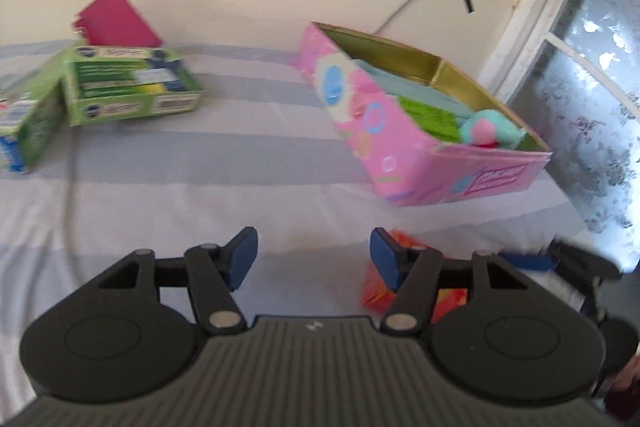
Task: Organize objects
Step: 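Move both grippers to the red cigarette box, then grasp the red box with both grippers and lift it, then carry the red box into the tin and open both grippers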
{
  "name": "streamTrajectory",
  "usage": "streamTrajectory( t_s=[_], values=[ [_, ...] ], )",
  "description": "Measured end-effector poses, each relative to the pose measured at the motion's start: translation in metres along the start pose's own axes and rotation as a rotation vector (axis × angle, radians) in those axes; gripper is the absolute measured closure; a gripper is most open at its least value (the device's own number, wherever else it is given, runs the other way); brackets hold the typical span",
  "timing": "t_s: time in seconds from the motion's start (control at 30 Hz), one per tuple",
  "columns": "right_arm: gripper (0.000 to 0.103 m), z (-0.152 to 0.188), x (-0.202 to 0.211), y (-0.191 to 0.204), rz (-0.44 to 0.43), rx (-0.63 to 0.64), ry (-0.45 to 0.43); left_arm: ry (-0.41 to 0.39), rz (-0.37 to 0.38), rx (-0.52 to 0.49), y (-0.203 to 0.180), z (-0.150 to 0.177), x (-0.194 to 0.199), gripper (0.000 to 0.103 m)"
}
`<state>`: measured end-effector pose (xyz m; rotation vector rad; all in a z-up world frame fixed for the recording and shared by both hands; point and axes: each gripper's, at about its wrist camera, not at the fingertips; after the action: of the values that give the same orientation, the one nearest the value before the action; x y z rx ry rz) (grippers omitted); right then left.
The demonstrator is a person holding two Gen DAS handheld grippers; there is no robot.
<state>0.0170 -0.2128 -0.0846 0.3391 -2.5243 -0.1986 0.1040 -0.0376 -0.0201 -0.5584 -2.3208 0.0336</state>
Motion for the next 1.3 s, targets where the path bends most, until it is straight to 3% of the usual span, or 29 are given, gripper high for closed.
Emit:
streamTrajectory(
  t_s=[0.2, 0.33, 0.6, 0.8, 0.97, 1.3],
  values=[
    [0.018, 0.005, -0.013, 0.013, 0.023, 0.034, 0.045, 0.033, 0.057, -0.068, -0.032, 0.005, -0.009, 0.035],
    [0.02, 0.006, -0.018, 0.008, 0.029, 0.005, 0.043, 0.074, 0.047, -0.069, -0.037, 0.016, -0.021, 0.035],
    [0.021, 0.005, -0.032, 0.012, 0.072, 0.033, 0.06, 0.068, 0.042, -0.07, -0.046, 0.016, -0.021, 0.035],
    [0.04, 0.005, -0.033, 0.013, 0.098, 0.052, 0.047, 0.057, 0.058, -0.076, -0.055, 0.021, -0.018, 0.048],
    [0.039, 0.008, -0.028, 0.011, 0.098, 0.044, 0.049, 0.051, 0.052, -0.079, -0.063, 0.026, -0.014, 0.05],
    [0.039, 0.014, 0.004, 0.007, 0.108, 0.018, 0.014, 0.061, 0.12, -0.053, -0.08, 0.028, -0.006, 0.05]
  ],
)
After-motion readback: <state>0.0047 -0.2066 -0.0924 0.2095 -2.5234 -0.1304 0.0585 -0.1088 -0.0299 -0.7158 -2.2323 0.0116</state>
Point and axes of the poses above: each gripper's, at about its wrist camera, not at the fingertips, and x roughly against the way its jaws point, y to its left, z to its underside, and after that the axes turned 10 degrees about -z, right-handed
